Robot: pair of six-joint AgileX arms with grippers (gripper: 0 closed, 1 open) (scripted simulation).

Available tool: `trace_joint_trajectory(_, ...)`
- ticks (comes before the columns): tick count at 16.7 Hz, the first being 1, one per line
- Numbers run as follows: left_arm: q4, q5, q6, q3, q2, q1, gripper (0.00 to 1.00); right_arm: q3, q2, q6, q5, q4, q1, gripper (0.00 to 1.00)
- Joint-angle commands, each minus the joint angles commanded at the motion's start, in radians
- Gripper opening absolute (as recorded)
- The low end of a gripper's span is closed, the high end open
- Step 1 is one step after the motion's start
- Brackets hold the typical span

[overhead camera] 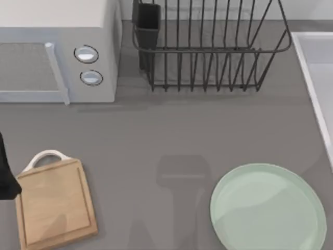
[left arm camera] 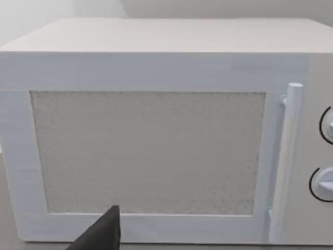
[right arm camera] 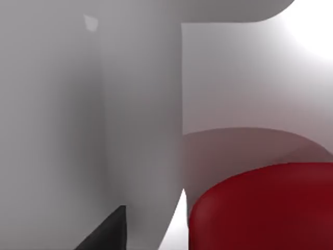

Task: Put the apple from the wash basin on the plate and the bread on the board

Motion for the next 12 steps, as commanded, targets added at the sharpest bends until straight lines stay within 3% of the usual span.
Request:
trace_joint_trajectory(11, 0.0, 0.0, 0.0, 0.0, 0.0, 0.0, 1.0, 0.0, 0.0, 0.0, 0.0, 0.0, 0.0, 0.02)
trace_joint_trajectory(12, 0.0, 0.0, 0.0, 0.0, 0.0, 0.0, 1.0, 0.0, 0.0, 0.0, 0.0, 0.0, 0.0, 0.0)
